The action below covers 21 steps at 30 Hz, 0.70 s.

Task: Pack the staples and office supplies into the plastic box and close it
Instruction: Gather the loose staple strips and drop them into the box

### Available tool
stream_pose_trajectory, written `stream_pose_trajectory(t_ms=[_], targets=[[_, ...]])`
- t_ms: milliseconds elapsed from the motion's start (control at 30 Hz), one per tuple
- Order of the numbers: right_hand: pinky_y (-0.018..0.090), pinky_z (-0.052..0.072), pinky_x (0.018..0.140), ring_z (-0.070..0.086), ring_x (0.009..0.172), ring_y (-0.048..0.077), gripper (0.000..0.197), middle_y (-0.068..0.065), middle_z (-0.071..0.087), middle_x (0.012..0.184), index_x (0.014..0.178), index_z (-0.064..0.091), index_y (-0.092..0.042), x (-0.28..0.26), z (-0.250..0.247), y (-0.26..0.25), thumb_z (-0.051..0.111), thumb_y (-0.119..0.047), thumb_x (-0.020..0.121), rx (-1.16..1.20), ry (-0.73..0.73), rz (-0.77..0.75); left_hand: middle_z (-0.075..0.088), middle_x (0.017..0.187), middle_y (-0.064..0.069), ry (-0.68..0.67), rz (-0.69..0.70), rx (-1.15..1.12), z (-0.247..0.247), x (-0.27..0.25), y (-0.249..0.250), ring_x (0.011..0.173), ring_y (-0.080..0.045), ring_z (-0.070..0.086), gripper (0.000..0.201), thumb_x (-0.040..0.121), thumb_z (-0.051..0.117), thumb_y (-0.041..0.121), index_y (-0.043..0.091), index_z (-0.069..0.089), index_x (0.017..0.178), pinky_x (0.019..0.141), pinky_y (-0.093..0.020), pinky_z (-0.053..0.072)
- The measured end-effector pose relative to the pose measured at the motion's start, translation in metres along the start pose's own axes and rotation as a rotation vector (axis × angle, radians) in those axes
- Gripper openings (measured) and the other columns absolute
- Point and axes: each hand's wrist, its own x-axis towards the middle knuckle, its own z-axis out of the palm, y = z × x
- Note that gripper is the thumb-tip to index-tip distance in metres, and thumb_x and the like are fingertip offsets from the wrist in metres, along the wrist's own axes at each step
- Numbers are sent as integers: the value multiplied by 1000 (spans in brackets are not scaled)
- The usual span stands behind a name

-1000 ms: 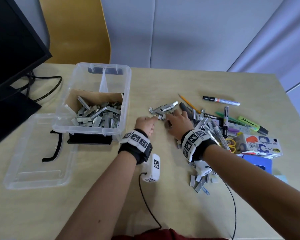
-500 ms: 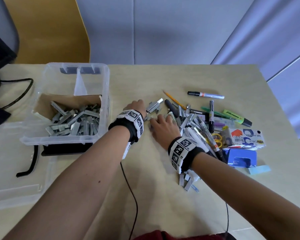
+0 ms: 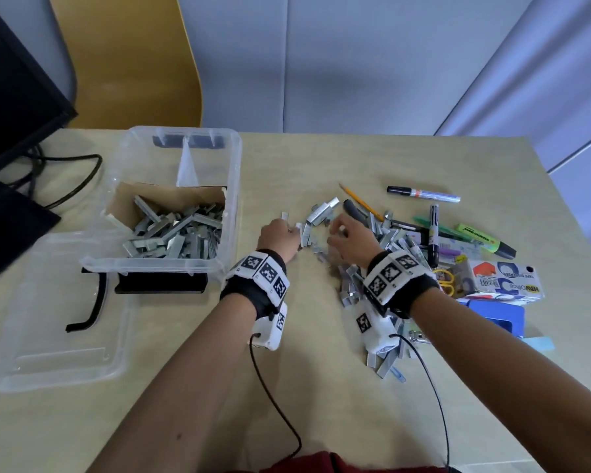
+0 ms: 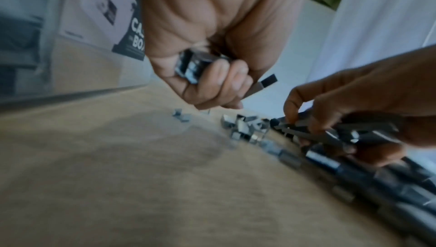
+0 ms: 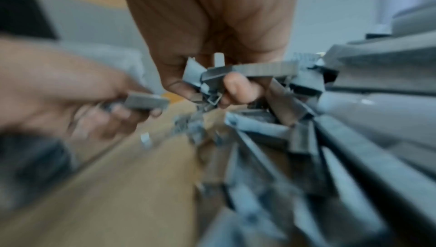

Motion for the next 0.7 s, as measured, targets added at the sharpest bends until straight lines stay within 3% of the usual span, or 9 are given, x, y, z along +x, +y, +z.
stream_pose_trajectory(t_ms=[67,100,200,267,367,433,467,567,700], targets=[[17,30,37,39,40,11,14,3,44,65,80,41,-14,-2,-8,-3,42,-8,92,388,-48,106,50,62,-19,30,1,-186,-2,-9,0,67,-34,50,42,92,43,13,13,30,52,59,-34,39],[16,28,36,39,38,10,15,4,43,65,79,40,-14,-3,-12,-5,39,-8,93,591,-80,158,37,55,-11,44,0,-289,-4,-14,2,57,-27,41,42,92,43,12,15,27,53,53,-28,32],[16,28,36,43,41,13,18,7,47,67,75,44,-13,-14,-16,-5,35,-8,90,1071,-168,247,32,54,-4,22,-2,-582,-15,-32,9,39,-16,29,31,94,42,12,12,35,63,35,-14,21],[17,29,36,42,43,15,19,8,49,66,74,45,-12,-19,-15,-3,34,-10,90,1251,-209,253,34,51,-2,17,33,-733,-33,-47,16,32,-10,27,26,97,42,15,12,42,71,32,-13,18],[19,31,33,40,44,15,16,9,50,65,75,44,-10,-25,-11,-2,33,-11,86,1366,-283,240,37,36,7,51,48,-909,-72,-59,20,26,-4,28,35,100,38,18,14,42,66,30,-11,18],[19,32,32,38,45,13,5,9,51,63,76,44,-9,-29,-8,-7,46,-9,72,1394,-326,209,38,32,9,135,-6,-1027,-100,-59,12,24,-4,31,35,99,37,16,16,42,65,30,-9,20],[19,32,31,37,45,13,20,9,51,62,76,44,-9,-31,-7,-8,56,-9,60,1408,-341,186,39,32,9,199,-33,-1077,-111,-59,7,25,-4,32,33,98,37,13,15,44,65,30,-9,20],[18,33,32,37,45,14,48,10,53,63,73,51,-7,-35,-5,-17,78,-9,32,1434,-413,112,42,41,6,325,-141,-1105,-134,-58,-13,30,-4,36,30,95,38,10,14,45,66,30,-13,26],[18,33,32,40,44,16,51,12,53,63,72,57,-8,-36,1,-33,83,-9,27,1425,-479,48,46,61,-3,437,-261,-903,-143,-48,-31,39,-6,45,22,91,48,7,9,49,69,33,-12,32]])
